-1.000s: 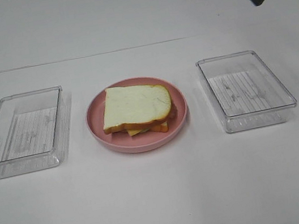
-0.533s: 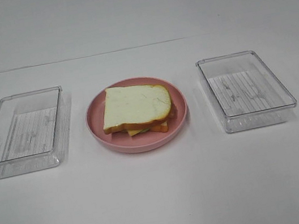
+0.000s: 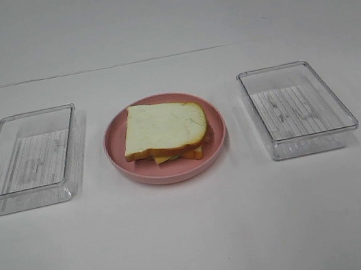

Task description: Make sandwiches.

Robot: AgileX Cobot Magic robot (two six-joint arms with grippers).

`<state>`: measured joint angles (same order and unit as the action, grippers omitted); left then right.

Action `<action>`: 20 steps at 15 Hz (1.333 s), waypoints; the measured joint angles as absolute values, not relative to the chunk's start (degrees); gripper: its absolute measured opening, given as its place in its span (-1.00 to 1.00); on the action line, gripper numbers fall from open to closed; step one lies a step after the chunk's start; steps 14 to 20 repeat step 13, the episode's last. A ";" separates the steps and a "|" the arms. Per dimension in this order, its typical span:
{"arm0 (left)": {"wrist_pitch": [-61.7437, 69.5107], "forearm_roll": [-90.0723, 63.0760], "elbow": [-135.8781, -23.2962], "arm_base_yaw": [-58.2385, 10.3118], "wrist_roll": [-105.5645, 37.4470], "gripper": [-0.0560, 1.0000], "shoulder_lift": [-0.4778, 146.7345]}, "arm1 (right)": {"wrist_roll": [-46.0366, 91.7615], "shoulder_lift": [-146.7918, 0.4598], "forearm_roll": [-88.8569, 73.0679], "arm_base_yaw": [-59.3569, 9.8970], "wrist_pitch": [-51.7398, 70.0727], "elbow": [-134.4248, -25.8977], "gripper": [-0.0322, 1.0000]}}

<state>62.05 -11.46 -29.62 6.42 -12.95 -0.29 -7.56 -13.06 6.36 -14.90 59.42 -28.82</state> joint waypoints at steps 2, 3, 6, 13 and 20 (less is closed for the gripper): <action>62.05 -11.46 -29.62 6.42 -12.95 0.98 -0.29 | -7.68 -9.80 5.27 -14.90 57.93 -27.62 0.62; 62.05 -11.46 -29.62 6.42 -12.95 0.98 -0.29 | -7.68 -9.34 5.16 -14.90 57.52 -27.62 0.62; 62.05 -11.46 -29.62 6.42 -12.95 0.98 -0.29 | -7.68 -8.65 5.16 -14.90 57.01 -27.56 0.62; 62.05 -11.46 -29.62 6.42 -12.95 0.98 -0.29 | -7.68 -8.65 5.10 -14.90 57.01 -27.44 0.62; 62.05 -11.46 -29.62 6.42 -12.95 0.98 -0.29 | -7.68 -8.65 5.10 -14.90 57.01 -27.44 0.62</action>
